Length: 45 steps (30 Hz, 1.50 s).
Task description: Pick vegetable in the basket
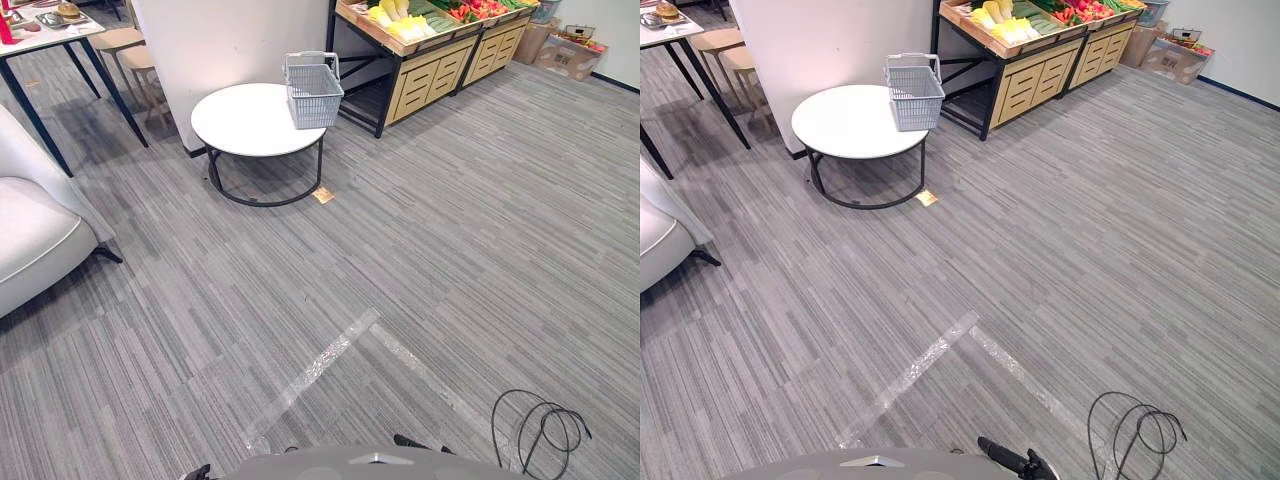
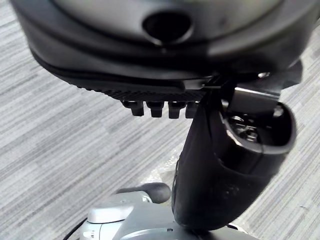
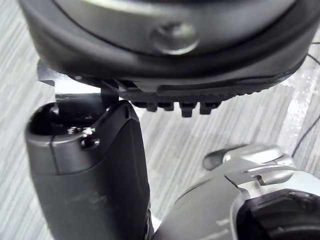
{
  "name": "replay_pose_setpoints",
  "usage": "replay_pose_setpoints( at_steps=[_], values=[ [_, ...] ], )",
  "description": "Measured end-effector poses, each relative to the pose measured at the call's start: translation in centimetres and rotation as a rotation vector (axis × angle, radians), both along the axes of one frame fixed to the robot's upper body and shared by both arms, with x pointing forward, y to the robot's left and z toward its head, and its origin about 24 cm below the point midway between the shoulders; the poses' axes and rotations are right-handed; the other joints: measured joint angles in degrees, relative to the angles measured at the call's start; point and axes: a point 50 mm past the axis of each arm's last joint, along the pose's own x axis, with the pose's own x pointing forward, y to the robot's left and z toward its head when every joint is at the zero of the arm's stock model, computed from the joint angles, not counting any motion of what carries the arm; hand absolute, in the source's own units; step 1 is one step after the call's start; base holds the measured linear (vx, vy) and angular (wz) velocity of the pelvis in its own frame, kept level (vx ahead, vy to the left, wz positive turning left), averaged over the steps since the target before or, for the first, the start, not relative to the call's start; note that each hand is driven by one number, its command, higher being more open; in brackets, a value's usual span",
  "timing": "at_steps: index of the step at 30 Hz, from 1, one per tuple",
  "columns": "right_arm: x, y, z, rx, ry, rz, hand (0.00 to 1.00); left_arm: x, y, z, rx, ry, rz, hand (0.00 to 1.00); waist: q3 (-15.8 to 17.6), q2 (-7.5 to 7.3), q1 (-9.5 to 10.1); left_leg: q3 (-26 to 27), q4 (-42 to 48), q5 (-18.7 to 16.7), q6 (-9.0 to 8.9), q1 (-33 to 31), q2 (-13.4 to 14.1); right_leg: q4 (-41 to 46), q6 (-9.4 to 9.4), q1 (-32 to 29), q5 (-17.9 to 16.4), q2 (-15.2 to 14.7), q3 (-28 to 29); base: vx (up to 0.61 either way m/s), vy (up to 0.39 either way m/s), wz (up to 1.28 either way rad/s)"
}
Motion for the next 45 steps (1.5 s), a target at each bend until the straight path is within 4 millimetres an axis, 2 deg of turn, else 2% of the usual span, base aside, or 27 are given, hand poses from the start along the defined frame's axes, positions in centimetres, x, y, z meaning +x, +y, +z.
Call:
replay_pose_setpoints(
  at_steps=[12,17,21,45],
  values=[
    [0.04,-0.06,-0.03,0.001,0.006,0.001,1.00,0.22,-0.07,-0.01,0.000,-0.003,-0.012,1.00,0.48,0.01,-0.02,-0.40,-0.10,0.19,-0.18,-0.07,0.36,-0.55,0.52,0.28,0.08,0.28,-0.87,-0.06,-0.021,0.03],
    [0.13,-0.05,-0.03,0.002,0.006,0.000,1.00,0.36,-0.09,-0.01,0.001,-0.006,-0.018,1.00,0.81,0.01,-0.06,-0.26,-0.09,0.17,-0.07,0.12,0.28,-1.92,0.18,1.23,0.67,0.29,-0.89,0.02,-0.017,-0.01],
    [0.59,-0.05,0.01,0.004,-0.005,0.001,1.00,0.94,-0.12,-0.01,0.000,-0.015,-0.022,1.00,2.32,0.13,-0.08,-0.07,-0.09,0.08,-0.22,1.02,0.35,-2.01,0.15,2.16,0.66,0.49,-0.95,0.02,-0.039,0.00],
    [0.60,-0.11,-0.04,0.019,-0.002,-0.029,1.00,0.63,-0.21,-0.08,-0.003,0.000,-0.020,1.00,2.42,0.21,-0.91,1.82,-0.10,-0.19,-0.58,2.03,0.64,-2.66,0.33,2.90,1.09,0.61,0.51,-0.04,-0.024,-0.03]
  ],
)
